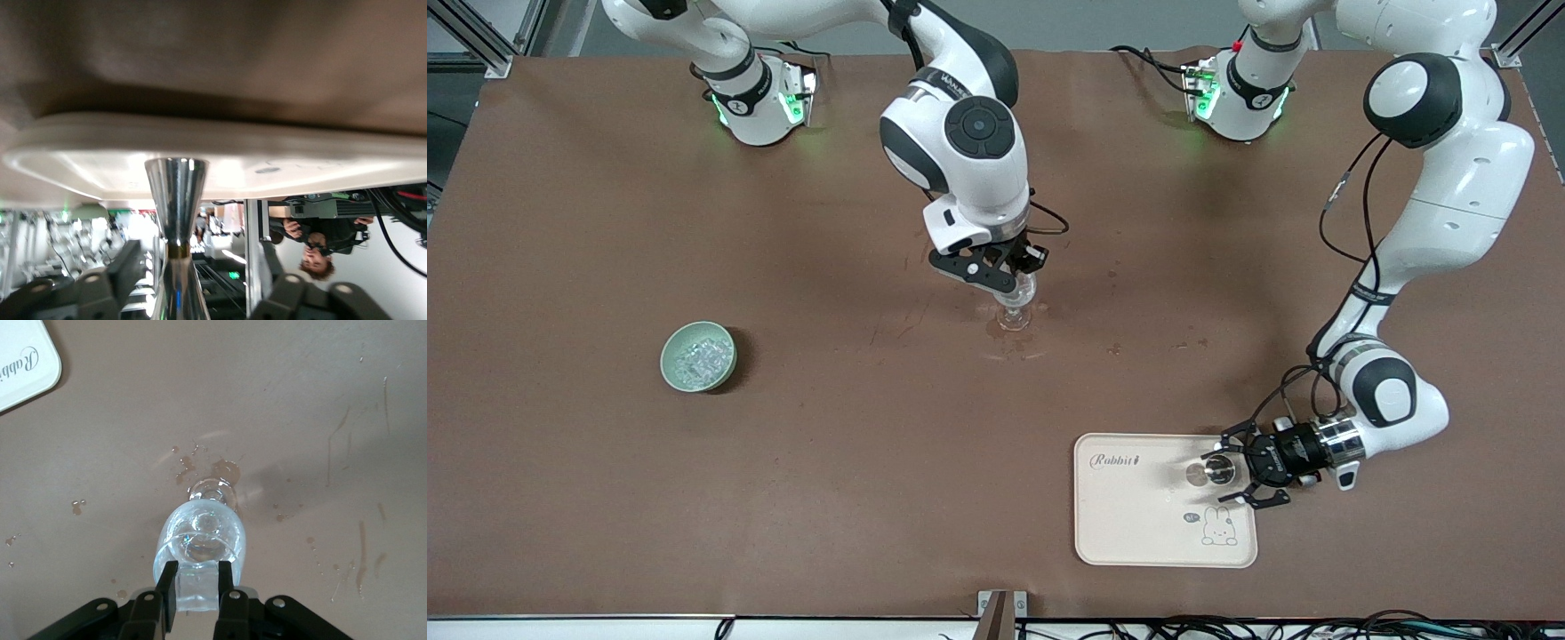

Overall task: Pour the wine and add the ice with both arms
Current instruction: 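Set the jigger on the tray with the left gripper while the right gripper lowers ice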

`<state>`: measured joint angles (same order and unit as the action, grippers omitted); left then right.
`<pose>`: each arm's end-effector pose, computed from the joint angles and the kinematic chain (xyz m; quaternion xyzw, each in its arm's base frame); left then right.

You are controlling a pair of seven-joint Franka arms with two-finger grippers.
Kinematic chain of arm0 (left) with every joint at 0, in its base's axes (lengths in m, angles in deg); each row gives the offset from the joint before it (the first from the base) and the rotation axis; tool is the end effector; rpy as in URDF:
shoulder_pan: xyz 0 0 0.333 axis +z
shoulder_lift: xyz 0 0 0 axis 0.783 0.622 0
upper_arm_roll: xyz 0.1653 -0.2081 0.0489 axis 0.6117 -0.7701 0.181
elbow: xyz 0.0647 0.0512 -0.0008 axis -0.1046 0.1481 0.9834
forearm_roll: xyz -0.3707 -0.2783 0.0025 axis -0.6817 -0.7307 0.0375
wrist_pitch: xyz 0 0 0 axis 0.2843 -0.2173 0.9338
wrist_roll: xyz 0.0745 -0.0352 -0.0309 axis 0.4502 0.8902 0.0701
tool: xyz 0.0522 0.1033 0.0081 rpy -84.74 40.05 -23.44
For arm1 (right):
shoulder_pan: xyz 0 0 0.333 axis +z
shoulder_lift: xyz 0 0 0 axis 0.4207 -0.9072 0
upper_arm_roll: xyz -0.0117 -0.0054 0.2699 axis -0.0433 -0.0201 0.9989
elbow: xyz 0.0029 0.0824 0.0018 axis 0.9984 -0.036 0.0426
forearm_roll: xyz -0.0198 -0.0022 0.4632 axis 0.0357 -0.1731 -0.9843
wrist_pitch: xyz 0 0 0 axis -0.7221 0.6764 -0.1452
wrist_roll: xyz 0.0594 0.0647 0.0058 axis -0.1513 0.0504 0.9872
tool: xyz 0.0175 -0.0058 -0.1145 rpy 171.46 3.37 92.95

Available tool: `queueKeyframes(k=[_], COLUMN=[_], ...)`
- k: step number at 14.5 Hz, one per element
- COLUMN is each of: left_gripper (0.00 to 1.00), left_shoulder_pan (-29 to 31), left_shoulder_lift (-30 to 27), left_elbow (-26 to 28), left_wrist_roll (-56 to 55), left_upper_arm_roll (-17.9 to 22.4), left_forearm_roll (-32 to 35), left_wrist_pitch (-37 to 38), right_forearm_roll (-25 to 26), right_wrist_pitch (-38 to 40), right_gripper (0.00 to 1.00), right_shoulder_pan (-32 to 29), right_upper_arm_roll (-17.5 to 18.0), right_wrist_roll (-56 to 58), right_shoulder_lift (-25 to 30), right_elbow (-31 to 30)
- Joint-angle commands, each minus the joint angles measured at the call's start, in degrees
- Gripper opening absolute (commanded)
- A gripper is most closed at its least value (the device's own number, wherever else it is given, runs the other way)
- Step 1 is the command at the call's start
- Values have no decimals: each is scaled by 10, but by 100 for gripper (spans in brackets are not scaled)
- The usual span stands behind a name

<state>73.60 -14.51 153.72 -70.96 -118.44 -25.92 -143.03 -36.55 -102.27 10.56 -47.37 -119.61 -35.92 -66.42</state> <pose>0.7615 -0.0564 0.0606 0.5242 0.6330 -0.3263 0.4669 0.5083 0.5699 0.3281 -0.9785 0.2022 0.0216 0.0350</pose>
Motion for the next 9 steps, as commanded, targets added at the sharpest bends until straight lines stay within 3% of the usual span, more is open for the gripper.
queueKeyframes(k=[1,5,9], left_gripper=[100,100,100], left_shoulder_pan=[19,52,51], left_shoulder_lift=[-54,-101,-182], left_elbow=[16,14,4], left_wrist_roll=[-12,-18,-13], left_upper_arm_roll=[11,6,-2], left_forearm_roll=[102,272,390], left_wrist_pitch=[51,164,288], right_forearm_roll=[7,5,5], right_wrist_pitch=[0,1,1], right_gripper=[10,13,29], right_shoulder_pan=[6,6,6], right_upper_arm_roll=[-2,-2,-2], right_wrist_roll=[-8,-8,-8], right_shoulder_lift=[-7,-7,-9], right_elbow=[13,13,12])
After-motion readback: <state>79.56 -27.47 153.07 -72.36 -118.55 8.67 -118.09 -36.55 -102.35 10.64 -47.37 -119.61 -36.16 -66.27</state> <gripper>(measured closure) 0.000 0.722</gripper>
